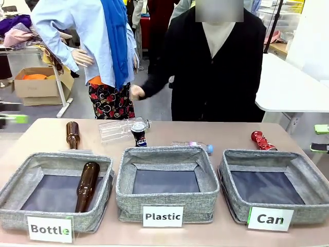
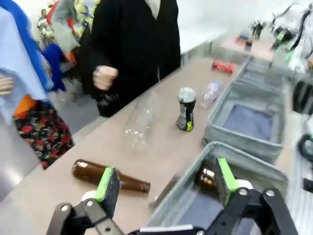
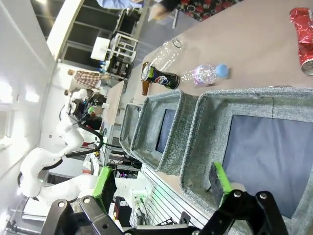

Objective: Sort the can waste into the basket.
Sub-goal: Pick up the can waste from the table and place it in the right Fabric basket.

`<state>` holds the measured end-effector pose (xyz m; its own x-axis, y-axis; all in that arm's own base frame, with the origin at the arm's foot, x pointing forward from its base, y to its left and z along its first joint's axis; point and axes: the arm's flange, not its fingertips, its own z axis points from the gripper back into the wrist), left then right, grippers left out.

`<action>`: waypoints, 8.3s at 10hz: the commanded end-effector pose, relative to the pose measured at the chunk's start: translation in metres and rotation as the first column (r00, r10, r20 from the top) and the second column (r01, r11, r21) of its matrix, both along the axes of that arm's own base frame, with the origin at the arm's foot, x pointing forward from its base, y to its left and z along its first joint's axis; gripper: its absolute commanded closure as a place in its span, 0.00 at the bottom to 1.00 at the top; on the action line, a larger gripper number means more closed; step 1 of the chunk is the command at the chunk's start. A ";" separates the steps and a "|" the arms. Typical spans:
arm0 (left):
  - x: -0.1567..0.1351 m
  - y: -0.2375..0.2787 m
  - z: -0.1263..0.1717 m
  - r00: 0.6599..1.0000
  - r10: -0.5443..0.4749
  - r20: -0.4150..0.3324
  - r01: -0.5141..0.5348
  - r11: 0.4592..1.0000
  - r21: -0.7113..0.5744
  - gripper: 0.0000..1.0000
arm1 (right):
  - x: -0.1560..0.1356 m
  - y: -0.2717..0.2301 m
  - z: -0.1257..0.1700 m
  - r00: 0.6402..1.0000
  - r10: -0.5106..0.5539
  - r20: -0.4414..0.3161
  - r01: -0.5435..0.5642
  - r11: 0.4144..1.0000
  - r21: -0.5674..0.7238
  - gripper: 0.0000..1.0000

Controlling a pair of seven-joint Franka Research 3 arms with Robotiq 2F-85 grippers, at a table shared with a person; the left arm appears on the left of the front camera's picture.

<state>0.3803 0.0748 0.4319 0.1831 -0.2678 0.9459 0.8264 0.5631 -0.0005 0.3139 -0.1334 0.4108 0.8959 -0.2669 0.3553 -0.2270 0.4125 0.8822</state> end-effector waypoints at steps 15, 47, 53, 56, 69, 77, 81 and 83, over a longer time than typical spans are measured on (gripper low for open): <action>0.133 -0.232 -0.083 0.959 -0.283 -0.003 0.274 0.926 0.261 0.00 | 0.004 -0.001 0.000 0.999 -0.002 0.037 0.002 1.000 0.014 0.00; -0.125 0.203 -0.027 0.976 0.207 -0.072 -0.219 0.913 -0.343 0.00 | 0.004 -0.001 0.000 0.999 -0.002 0.037 0.002 1.000 0.014 0.00; -0.173 0.229 -0.077 0.967 0.255 0.022 -0.202 0.816 -0.542 0.00 | 0.004 -0.001 0.000 0.999 -0.002 0.037 0.002 1.000 0.014 0.00; -0.107 0.179 -0.036 0.984 0.176 -0.033 -0.174 0.901 -0.397 0.00 | 0.004 -0.001 0.000 0.999 -0.002 0.037 0.002 1.000 0.014 0.00; 0.170 -0.210 -0.083 0.968 -0.132 -0.214 0.177 0.962 0.209 0.00 | 0.004 -0.001 0.000 0.999 -0.002 0.037 0.002 1.000 0.014 0.00; 0.154 -0.262 -0.116 0.930 -0.361 -0.073 0.368 0.908 0.200 0.00 | 0.004 -0.001 0.000 0.999 -0.002 0.037 0.002 1.000 0.014 0.00; 0.165 -0.275 -0.127 0.926 -0.371 -0.075 0.379 0.912 0.156 0.00 | 0.004 -0.001 0.000 0.999 -0.002 0.037 0.002 1.000 0.014 0.00; 0.174 -0.280 -0.131 0.925 -0.372 -0.081 0.380 0.917 0.119 0.00 | 0.004 -0.001 0.000 0.999 -0.002 0.037 0.002 1.000 0.014 0.00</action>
